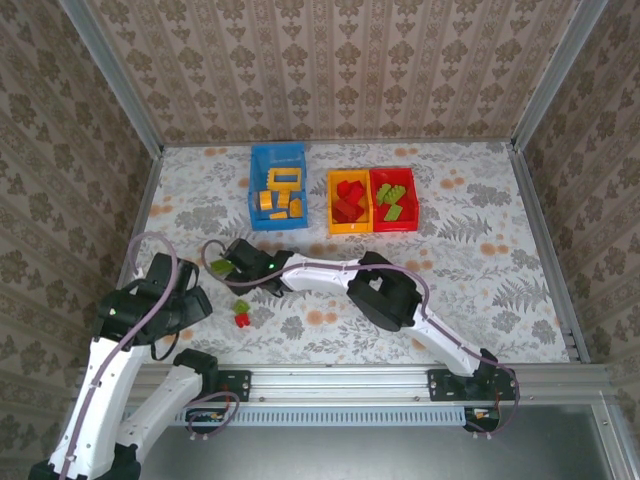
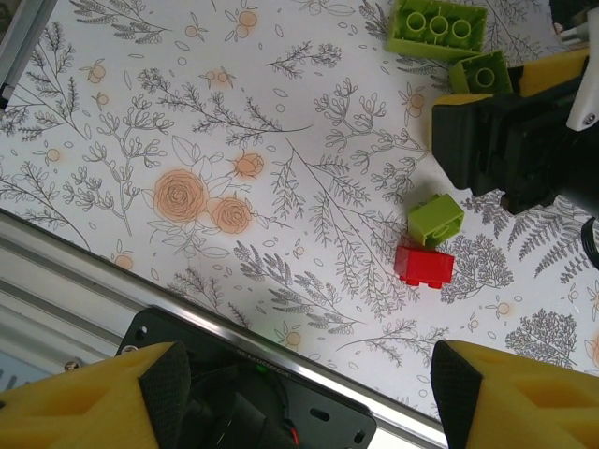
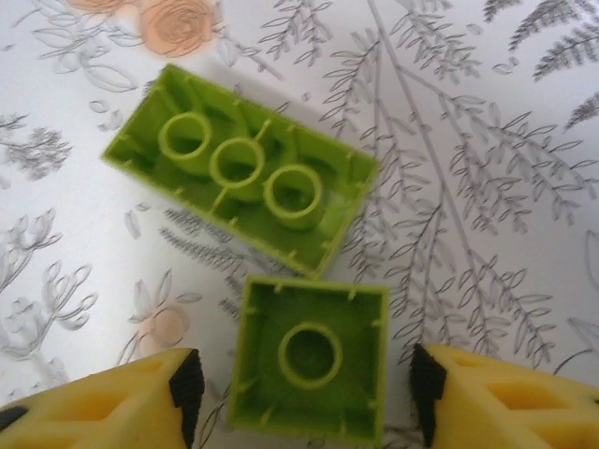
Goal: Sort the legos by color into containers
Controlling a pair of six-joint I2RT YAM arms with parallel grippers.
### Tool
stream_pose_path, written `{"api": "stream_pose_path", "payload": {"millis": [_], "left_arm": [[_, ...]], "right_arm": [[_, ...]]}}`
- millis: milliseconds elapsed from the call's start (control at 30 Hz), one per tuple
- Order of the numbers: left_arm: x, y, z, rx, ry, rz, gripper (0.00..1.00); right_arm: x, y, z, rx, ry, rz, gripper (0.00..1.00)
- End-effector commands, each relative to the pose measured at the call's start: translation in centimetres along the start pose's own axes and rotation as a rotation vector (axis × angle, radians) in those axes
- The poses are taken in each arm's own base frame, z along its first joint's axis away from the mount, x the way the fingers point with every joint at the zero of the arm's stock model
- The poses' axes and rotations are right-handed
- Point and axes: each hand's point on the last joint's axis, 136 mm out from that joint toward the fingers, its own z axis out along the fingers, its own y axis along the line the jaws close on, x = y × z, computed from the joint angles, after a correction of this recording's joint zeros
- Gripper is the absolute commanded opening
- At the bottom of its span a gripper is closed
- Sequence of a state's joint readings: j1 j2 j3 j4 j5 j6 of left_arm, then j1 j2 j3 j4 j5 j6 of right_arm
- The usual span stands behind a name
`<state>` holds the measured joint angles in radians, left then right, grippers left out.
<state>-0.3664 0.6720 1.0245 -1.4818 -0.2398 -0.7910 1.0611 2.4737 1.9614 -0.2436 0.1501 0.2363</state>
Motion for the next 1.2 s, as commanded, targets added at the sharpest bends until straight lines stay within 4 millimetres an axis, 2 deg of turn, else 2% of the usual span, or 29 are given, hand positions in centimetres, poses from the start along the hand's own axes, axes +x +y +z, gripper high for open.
{"api": "stream_pose_path", "payload": {"millis": [0,133,233,367,567,633,733,900,1033,1167], "left_arm": [[-0.3,0.6,-1.1,-0.009,-0.022,0.026,0.71],[-0.4,0.5,-1.0,-0.007,-0.023,0.032,0.71],[-0.6,0.2,-1.0,0.004,-0.028,0.032,0.71],[-1.0,-1.2,-0.7,0.059,-0.028,0.049,0.7],[-2.4,-6.1,-0.4,0.239,-0.041,0.095,0.69],[-3.0,-8.2,-0.2,0.302,-0.056,0.118,0.68],[-3.8,-12.0,-0.4,0.385,-0.086,0.195,0.68],[-4.1,-20.3,-0.8,0.474,-0.135,0.398,0.68],[-3.2,-26.4,-0.4,0.526,-0.128,0.512,0.68],[-2.6,-30.5,0.0,0.571,-0.117,0.588,0.68]], "right_arm": [[2.5,-0.3,1.3,0.023,0.089,-0.018,0.5],[2.0,-0.1,0.8,0.015,0.075,-0.017,0.33],[0.7,-0.2,-0.9,0.015,0.034,-0.024,0.24],[-1.3,-1.0,-4.8,0.019,-0.042,-0.022,0.18],[-2.2,-4.6,-11.9,0.04,-0.108,0.05,0.17],[-1.7,-6.7,-14.3,0.064,-0.114,0.092,0.16],[-0.6,-11.2,-18.2,0.116,-0.13,0.201,0.16],[2.9,-21.0,-23.9,0.242,-0.146,0.414,0.16],[5.4,-27.5,-25.5,0.301,-0.117,0.557,0.16],[6.5,-31.9,-24.1,0.291,-0.061,0.678,0.17]]}}
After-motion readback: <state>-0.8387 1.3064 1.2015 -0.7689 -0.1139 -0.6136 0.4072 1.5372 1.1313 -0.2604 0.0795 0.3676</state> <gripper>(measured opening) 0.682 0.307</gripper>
